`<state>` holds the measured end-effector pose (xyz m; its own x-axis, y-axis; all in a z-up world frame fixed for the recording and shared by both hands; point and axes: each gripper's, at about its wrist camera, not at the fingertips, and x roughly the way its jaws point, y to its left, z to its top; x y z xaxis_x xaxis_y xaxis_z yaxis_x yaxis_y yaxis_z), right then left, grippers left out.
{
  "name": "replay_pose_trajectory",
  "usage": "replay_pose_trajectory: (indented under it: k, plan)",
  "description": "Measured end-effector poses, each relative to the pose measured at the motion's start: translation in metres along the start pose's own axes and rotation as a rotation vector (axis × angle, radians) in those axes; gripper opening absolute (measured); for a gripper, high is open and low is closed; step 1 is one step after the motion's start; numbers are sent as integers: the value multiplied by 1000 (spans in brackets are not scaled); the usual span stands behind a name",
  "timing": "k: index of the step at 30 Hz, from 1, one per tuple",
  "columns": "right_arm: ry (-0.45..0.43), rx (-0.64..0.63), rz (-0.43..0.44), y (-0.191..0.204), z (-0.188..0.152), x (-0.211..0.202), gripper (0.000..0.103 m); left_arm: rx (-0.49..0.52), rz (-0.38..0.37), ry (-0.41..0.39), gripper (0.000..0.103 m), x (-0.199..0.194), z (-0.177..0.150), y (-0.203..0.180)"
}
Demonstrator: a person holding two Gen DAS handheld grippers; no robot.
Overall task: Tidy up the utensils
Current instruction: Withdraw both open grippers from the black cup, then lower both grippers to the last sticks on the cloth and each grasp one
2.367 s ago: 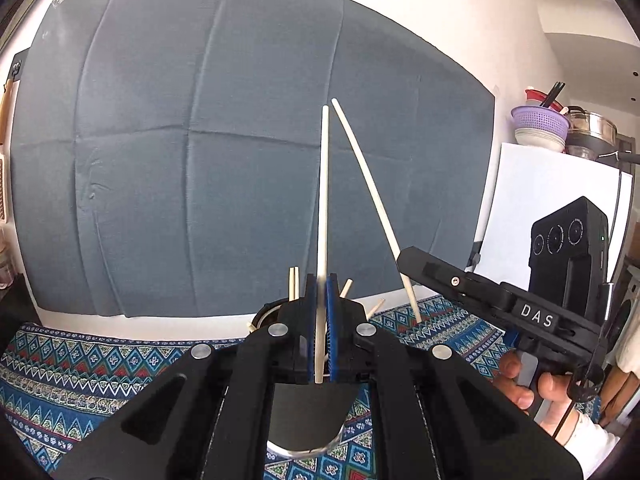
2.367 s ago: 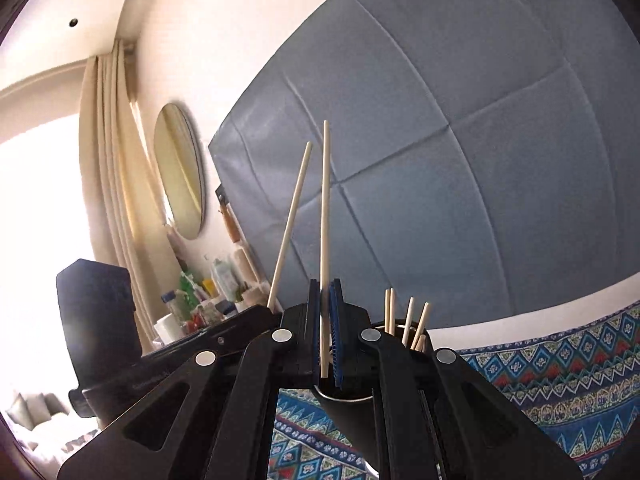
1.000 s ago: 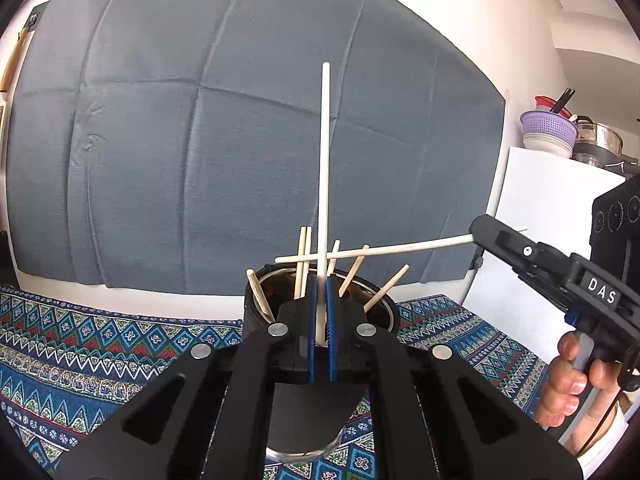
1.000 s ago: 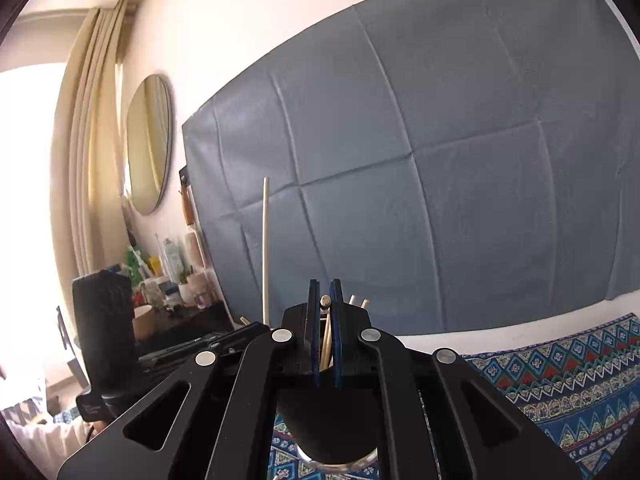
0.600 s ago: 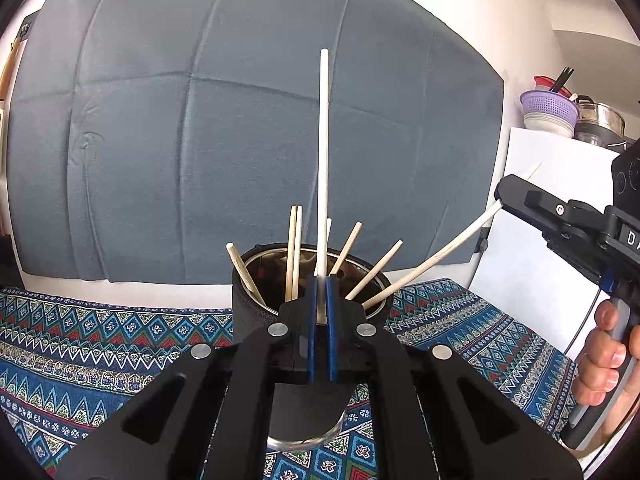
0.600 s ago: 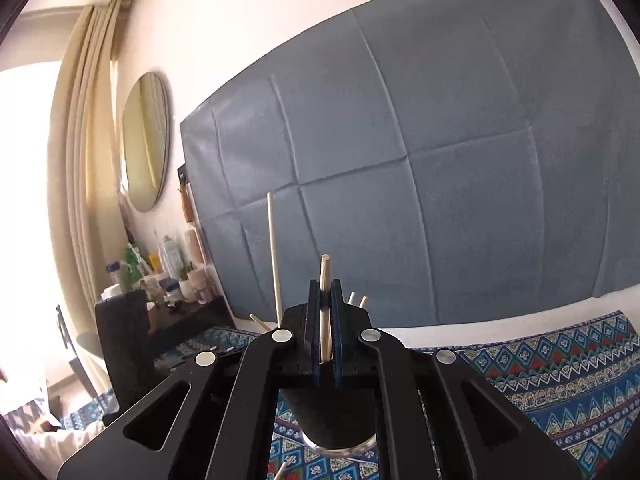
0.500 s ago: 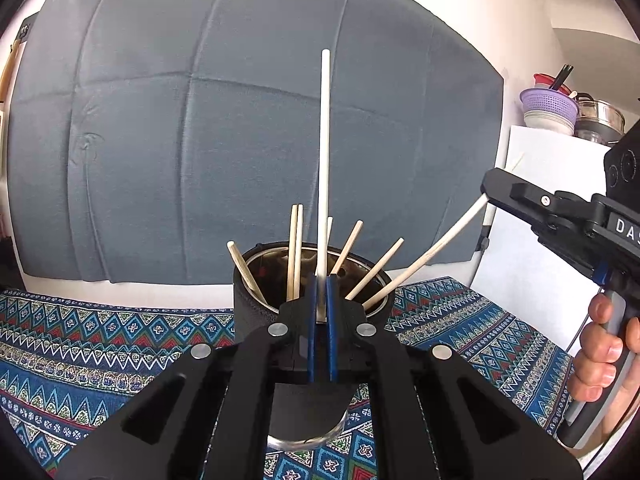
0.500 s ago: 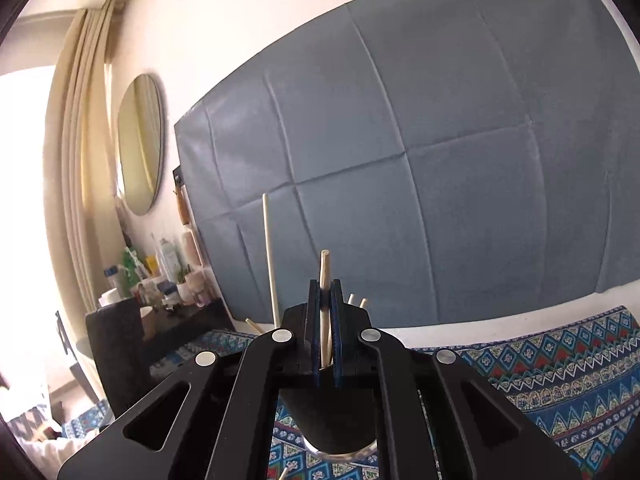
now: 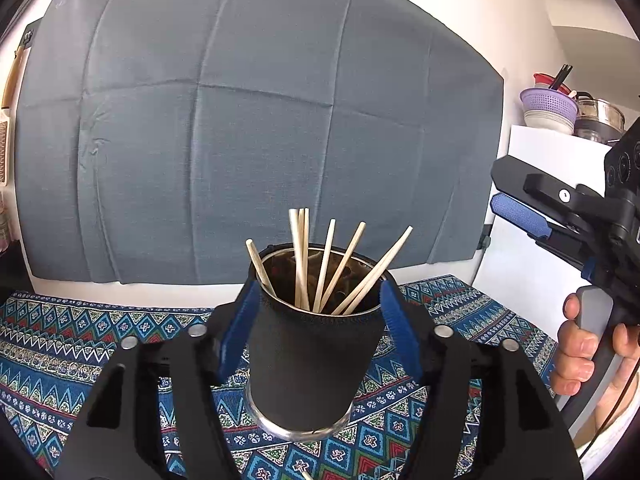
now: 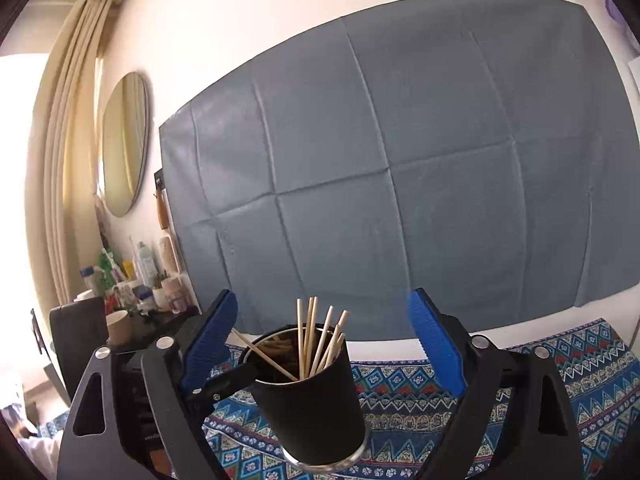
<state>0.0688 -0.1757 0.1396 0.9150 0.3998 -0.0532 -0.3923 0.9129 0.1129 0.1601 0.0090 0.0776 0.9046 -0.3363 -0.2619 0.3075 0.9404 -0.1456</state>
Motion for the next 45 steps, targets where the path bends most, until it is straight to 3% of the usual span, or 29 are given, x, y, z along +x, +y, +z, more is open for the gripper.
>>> replay_pose_trajectory:
  k: [1,4,7,27,37,45]
  plan:
    - [-5,-5,-9,1,0,-2,87,-3,5,2,79,-1,1,0]
    - [-5,4,-32,2,4,-5,87,-7,18,6,93,-6,6,0]
    - [2,30,-34,-1,7,-8,88,1,38,1,97,-12,11,-3]
    - [98,5,-75,18,-1,-32,90,71,123,-11,97,-70,8,-14]
    - [235,-9,-73,37,-23,-38,90,67,166,37,97,-107,-12,-9]
    - [502,-16,-91,42,-64,-18,90,55,224,134,97,-122,-40,0]
